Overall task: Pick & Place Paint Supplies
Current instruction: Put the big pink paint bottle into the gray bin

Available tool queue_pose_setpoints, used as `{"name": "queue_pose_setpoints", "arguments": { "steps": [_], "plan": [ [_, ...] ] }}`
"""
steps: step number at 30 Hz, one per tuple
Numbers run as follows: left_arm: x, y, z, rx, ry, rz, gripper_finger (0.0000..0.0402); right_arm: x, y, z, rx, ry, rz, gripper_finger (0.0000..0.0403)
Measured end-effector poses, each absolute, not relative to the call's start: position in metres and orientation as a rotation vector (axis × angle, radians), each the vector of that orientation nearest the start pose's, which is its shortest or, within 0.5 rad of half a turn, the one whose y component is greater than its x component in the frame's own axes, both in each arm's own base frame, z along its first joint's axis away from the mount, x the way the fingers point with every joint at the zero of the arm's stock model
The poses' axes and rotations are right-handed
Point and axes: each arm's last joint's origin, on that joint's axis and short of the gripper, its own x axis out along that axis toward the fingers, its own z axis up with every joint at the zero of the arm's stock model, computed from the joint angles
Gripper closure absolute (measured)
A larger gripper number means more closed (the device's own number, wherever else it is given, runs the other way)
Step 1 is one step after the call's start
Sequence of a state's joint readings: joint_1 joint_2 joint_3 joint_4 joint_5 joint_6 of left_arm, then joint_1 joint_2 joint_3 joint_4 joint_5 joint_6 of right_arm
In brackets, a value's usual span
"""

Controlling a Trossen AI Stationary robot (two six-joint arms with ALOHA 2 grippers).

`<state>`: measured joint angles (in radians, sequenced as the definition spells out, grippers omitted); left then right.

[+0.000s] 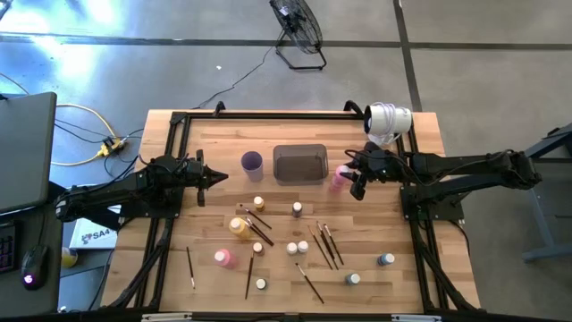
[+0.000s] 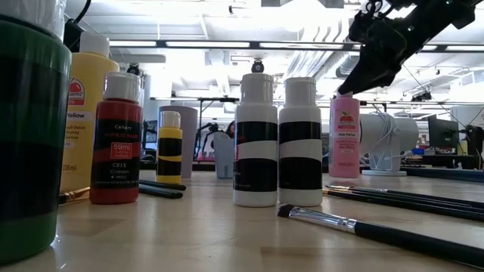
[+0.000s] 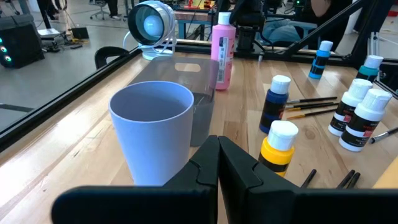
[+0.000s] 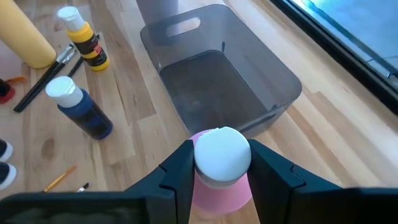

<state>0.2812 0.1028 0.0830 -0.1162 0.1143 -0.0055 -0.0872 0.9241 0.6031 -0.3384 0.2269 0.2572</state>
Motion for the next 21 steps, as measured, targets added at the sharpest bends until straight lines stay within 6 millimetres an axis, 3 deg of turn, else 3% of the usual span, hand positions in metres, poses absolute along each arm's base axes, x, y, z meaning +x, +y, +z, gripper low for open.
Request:
{"name": "queue_pose_setpoints", "arguments": {
  "steps": [7, 21],
  "plan": [
    [0.096, 0.024, 0.173, -0.032, 0.133, 0.167, 0.0402, 0.187, -0.022, 0.239, 0.225, 0.615, -0.377, 0.0286],
    [0.096, 0.024, 0.173, -0.033, 0.133, 0.167, 0.0402, 0.187, -0.023, 0.297, 0.201, 0.580, -0.390, 0.0290]
  ]
}}
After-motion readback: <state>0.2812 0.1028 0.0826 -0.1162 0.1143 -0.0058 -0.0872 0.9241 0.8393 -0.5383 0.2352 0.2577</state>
